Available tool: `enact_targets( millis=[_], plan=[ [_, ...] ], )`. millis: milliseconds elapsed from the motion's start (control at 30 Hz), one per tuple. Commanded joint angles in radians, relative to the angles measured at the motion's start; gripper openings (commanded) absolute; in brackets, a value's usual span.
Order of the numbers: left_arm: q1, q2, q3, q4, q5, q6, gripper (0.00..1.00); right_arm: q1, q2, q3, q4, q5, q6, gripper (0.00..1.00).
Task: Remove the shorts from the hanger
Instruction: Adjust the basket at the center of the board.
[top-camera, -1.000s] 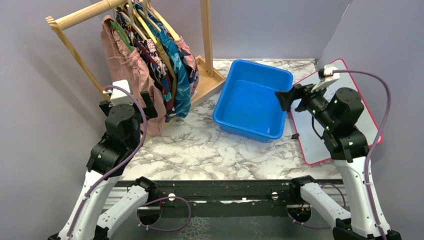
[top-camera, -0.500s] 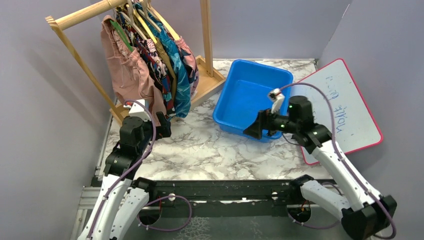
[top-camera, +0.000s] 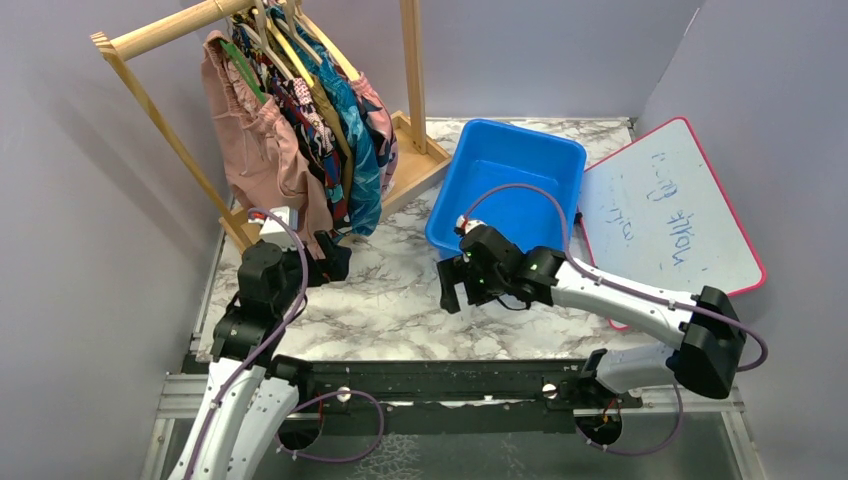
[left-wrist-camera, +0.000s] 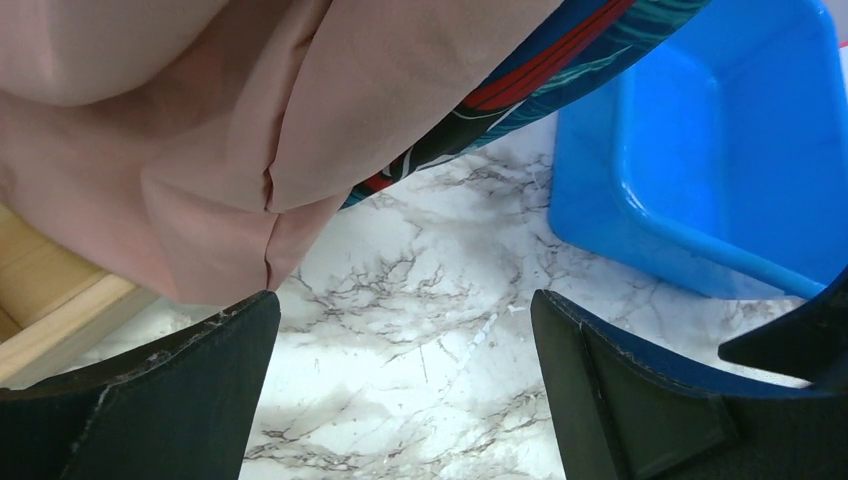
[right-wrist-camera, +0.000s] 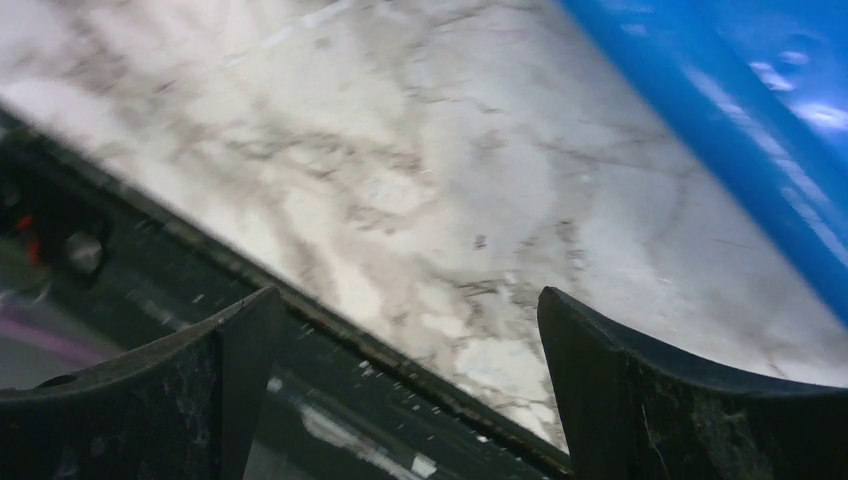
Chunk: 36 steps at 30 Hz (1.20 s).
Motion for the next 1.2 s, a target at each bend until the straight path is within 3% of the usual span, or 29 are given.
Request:
enact_targets(
  millis=[0,200,600,733,933,1033,1167],
  plan=[
    [0.009,-0.035,-0.014,0.057,0.029,-0.034,0.99,0.017,0.02,-0.018,-0.063,0.401,0.115,0.99],
    [0.01,-0.037,-0.02,0.07,0.034,-0.045,0.99,-0.103,-0.003,-0.076,-0.047,0.505,0.069,0.99],
    [0.011,-0.019,-0.023,0.075,0.056,-0.049,0.99,-0.391,-0.076,-0.123,-0.032,0.517,-0.013,0.99],
    [0.012,-0.016,-0.023,0.076,0.06,-0.052,0.99,-0.409,-0.104,-0.114,-0.036,0.436,0.008,0.99],
    [0.012,-0.01,-0.023,0.077,0.066,-0.052,0.99,-0.424,-0.162,-0.119,-0.075,0.493,0.076,0.99],
    [0.012,-0.007,-0.024,0.078,0.071,-0.052,0.99,-0.424,-0.228,-0.086,-0.1,0.409,0.094,0.99],
    [0.012,-0.005,-0.024,0.078,0.069,-0.055,0.99,-0.424,-0.358,-0.116,0.053,0.097,0.003,1.0]
  ],
)
